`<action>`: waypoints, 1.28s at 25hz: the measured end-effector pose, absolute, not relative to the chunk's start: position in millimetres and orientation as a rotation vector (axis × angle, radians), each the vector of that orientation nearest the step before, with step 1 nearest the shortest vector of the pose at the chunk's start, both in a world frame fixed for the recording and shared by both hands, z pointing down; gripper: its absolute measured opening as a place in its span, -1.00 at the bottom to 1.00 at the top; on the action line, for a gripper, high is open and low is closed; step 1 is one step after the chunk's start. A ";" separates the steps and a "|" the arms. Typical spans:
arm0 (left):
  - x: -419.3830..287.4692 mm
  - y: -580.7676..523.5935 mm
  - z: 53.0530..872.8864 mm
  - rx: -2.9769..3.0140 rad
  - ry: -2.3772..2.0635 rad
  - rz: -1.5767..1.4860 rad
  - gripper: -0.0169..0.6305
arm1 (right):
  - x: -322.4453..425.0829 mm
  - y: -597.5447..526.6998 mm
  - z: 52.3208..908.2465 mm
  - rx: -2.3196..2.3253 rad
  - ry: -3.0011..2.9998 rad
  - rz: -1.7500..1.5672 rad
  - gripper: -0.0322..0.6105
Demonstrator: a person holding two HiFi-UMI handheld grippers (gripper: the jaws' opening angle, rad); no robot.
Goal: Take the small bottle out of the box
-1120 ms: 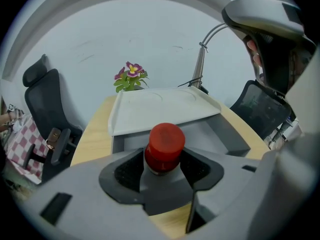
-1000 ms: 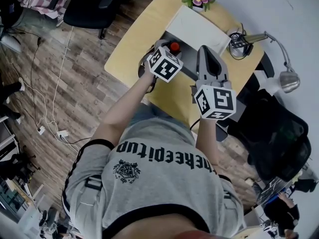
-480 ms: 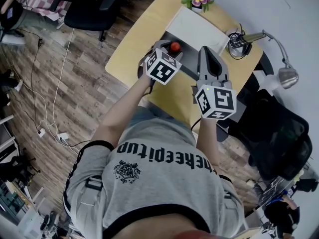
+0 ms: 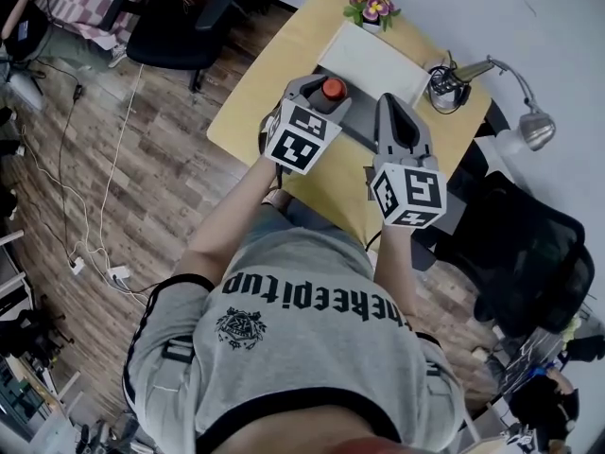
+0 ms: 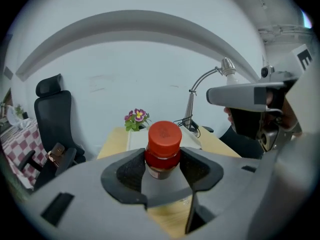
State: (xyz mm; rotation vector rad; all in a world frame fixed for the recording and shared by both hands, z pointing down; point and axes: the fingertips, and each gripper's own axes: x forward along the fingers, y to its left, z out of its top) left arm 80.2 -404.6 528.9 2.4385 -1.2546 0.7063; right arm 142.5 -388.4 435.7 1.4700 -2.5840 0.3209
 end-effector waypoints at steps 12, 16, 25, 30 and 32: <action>60.3 -367.4 443.1 2.579 -1.302 0.491 -0.27 | 128.8 -351.8 398.6 1.548 -2.586 0.219 -0.89; 51.6 -349.6 418.4 2.614 -1.299 0.394 -0.27 | 125.1 -334.9 386.1 1.587 -2.582 0.188 -0.89; 31.6 -315.1 370.6 2.668 -1.335 0.242 -0.27 | 121.0 -297.8 353.2 1.680 -2.572 0.096 -0.89; 20.7 -295.4 345.9 2.709 -1.364 0.190 -0.27 | 120.2 -276.4 334.3 1.737 -2.553 0.023 -0.89; 15.6 -288.0 337.2 2.723 -1.379 0.170 -0.27 | 119.3 -268.1 326.8 1.754 -2.549 -0.006 -0.89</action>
